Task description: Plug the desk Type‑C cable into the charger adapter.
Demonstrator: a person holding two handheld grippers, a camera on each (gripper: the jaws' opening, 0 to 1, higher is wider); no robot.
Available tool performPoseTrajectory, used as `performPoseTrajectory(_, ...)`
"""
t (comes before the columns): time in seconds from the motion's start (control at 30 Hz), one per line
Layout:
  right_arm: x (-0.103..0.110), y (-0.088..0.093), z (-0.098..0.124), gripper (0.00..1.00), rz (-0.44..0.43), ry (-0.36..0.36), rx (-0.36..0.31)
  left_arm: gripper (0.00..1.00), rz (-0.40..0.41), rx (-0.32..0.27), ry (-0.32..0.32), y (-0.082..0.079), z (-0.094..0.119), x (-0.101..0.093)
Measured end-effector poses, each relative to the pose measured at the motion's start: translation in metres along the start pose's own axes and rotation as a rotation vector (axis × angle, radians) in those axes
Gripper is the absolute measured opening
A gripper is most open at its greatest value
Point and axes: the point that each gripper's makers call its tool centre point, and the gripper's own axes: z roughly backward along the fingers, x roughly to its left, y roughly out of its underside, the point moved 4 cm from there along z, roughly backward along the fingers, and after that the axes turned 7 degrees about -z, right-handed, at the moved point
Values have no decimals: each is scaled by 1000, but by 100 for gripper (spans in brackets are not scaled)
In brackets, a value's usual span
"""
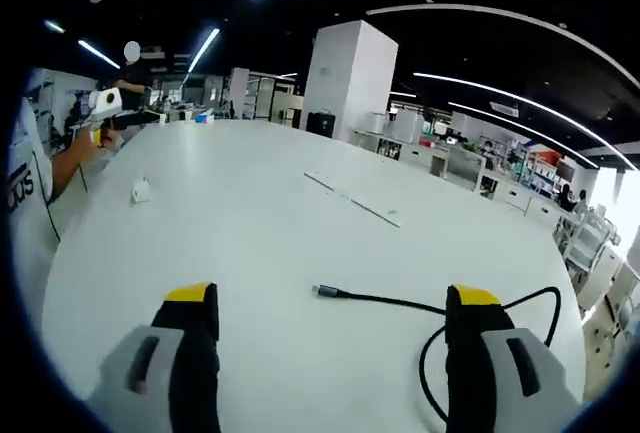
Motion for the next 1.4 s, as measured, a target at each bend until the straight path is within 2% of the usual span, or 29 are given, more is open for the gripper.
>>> performPoseTrajectory(0.07, -5, -2, -4, 86, 6, -11, 7, 100, -8, 1, 3, -2, 1, -3)
performPoseTrajectory(0.13, -8, -4, -12, 86, 12, -24, 16, 100, -9, -12, 1, -7, 3, -4)
performPoseTrajectory(0.27, -12, 4, -28, 85, 60, -81, 134, 100, -13, -14, -5, -13, 5, -5)
performPoseTrajectory(0.47, -12, 4, -51, 83, 64, -161, 202, 100, -15, -12, -11, -14, 9, -7)
performPoseTrajectory(0.6, -15, 7, -60, 72, 89, -215, 280, 100, -18, -6, -10, -12, 11, -9)
performPoseTrajectory(0.87, -16, 9, -69, 56, 104, -278, 335, 100, -19, -5, -17, -12, 18, -7)
performPoseTrajectory(0.97, -15, 15, -70, 49, 133, -301, 379, 100, -14, -9, -23, -11, 22, -6)
performPoseTrajectory(1.13, -10, 23, -68, 31, 195, -336, 443, 100, -7, -1, -38, -7, 27, -3)
performPoseTrajectory(1.3, -3, 15, -71, 25, 211, -363, 432, 100, -3, -8, -42, -7, 27, -3)
performPoseTrajectory(1.4, 1, 12, -72, 22, 210, -412, 452, 100, -7, -3, -38, -7, 27, -5)
